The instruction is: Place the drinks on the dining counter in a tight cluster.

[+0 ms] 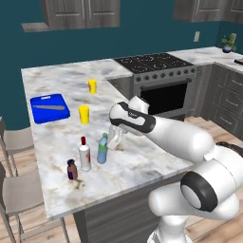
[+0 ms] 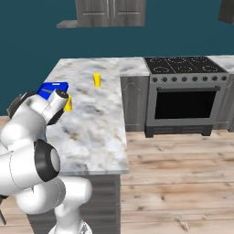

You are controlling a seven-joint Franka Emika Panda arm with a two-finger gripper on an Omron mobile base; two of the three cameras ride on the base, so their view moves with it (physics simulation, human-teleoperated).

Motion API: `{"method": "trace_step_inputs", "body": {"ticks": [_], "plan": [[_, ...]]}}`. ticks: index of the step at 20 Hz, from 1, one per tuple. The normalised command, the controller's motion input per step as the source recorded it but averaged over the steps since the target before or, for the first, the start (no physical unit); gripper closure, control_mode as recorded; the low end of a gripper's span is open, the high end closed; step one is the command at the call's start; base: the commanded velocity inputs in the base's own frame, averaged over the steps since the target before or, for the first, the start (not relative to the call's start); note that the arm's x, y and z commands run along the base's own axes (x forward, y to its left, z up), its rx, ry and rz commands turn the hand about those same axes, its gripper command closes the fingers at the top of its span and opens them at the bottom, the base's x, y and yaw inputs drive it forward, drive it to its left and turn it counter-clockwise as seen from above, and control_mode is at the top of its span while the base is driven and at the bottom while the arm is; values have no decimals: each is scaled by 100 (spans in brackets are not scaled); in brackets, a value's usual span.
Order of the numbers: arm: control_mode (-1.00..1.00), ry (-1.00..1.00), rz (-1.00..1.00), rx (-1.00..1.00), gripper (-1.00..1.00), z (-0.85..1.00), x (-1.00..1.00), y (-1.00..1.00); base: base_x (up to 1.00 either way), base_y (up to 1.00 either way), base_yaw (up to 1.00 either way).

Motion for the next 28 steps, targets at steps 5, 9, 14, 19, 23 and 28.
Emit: {"method": "trace_step_inputs", "body": {"ticks": [5,9,14,19,23,28], "plan": [[-100,0,0,-2,100,0,8,-6,0,0,0],[-100,0,0,-5,100,0,9,0,0,0,0],[-100,0,0,-6,100,0,7,0,0,0,0],[-100,0,2,0,100,-15,10,0,0,0,0],[-100,-1,4,0,100,-37,18,0,0,0,0],[-100,-2,3,0,100,-27,19,1,0,0,0]]}}
